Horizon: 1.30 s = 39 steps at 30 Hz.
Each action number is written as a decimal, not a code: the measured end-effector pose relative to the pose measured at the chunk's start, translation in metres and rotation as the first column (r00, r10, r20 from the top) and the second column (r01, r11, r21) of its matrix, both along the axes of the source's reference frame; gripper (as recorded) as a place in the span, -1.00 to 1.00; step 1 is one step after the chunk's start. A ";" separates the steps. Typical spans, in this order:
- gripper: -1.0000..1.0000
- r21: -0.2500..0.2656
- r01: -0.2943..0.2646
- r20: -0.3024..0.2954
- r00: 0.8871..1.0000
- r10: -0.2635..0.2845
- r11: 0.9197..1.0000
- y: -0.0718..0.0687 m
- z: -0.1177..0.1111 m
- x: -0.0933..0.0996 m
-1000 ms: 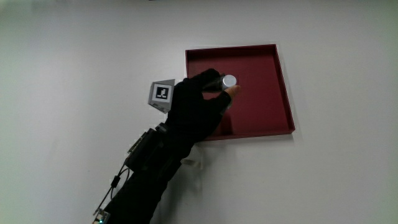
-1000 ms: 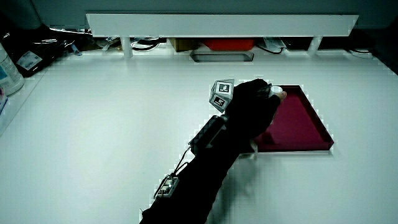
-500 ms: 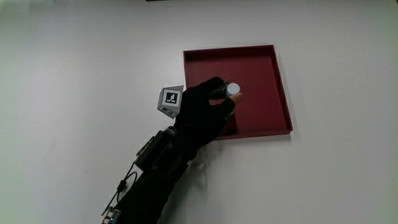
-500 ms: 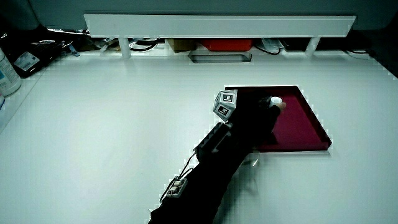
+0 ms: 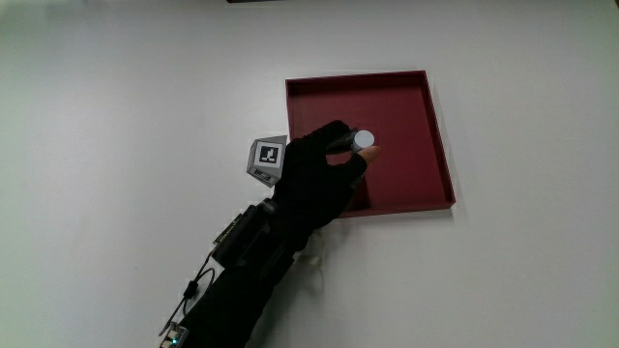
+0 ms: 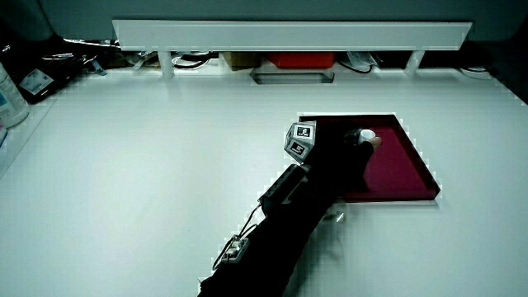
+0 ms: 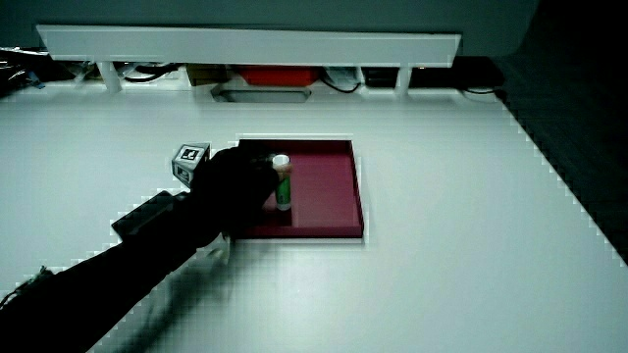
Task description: Place glue stick
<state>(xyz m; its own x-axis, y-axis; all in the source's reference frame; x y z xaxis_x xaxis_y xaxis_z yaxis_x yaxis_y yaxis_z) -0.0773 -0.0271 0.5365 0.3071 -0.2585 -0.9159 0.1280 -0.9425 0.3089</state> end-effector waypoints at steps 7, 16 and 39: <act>-0.15 -0.008 -0.008 0.006 1.000 0.008 1.000 0.001 -0.002 0.003; -0.48 -0.027 0.014 -0.003 1.000 -0.014 1.000 0.005 -0.002 0.002; -1.00 0.177 -0.263 -0.043 0.961 0.275 0.948 -0.004 -0.075 -0.050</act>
